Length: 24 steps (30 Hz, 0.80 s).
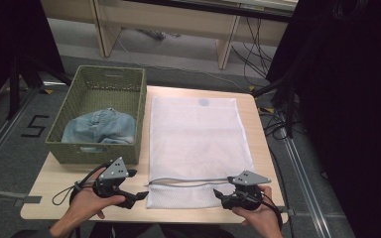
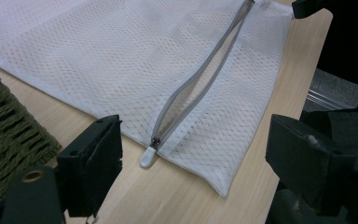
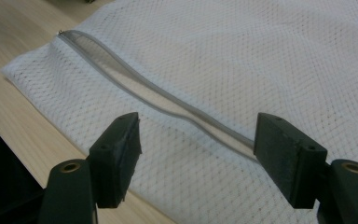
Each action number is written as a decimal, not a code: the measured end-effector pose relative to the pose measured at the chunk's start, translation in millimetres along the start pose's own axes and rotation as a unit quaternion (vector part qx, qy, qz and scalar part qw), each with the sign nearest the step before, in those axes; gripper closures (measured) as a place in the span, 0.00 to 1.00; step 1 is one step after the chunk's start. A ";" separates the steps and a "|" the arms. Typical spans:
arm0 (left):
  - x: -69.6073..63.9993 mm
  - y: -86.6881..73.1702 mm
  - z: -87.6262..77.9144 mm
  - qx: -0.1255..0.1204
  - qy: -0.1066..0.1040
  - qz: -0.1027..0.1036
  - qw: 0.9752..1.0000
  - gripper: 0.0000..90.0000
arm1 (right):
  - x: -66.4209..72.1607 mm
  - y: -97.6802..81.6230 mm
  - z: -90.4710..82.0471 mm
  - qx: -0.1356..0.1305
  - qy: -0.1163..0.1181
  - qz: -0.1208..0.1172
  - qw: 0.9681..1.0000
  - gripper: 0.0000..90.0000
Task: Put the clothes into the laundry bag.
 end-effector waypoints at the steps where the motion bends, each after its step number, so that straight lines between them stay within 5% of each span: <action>1: 0.0 0.0 0.0 0.000 0.000 0.000 1.000 0.20 | 0.0 0.0 0.0 0.000 0.000 0.000 1.000 0.36; 24: 1.1 -4.2 2.7 0.022 0.003 0.003 1.000 0.20 | -0.2 -1.8 2.6 0.008 0.001 -0.011 1.000 0.36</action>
Point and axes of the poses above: each handheld gripper's, and its own axes: z roughly forward along the jaws, y roughly out of its top, x roughly to its left, the point moved 6 cm from there along z, roughly forward along the jaws, and after that the axes turned 14 degrees about -x, right-handed, at the moved point
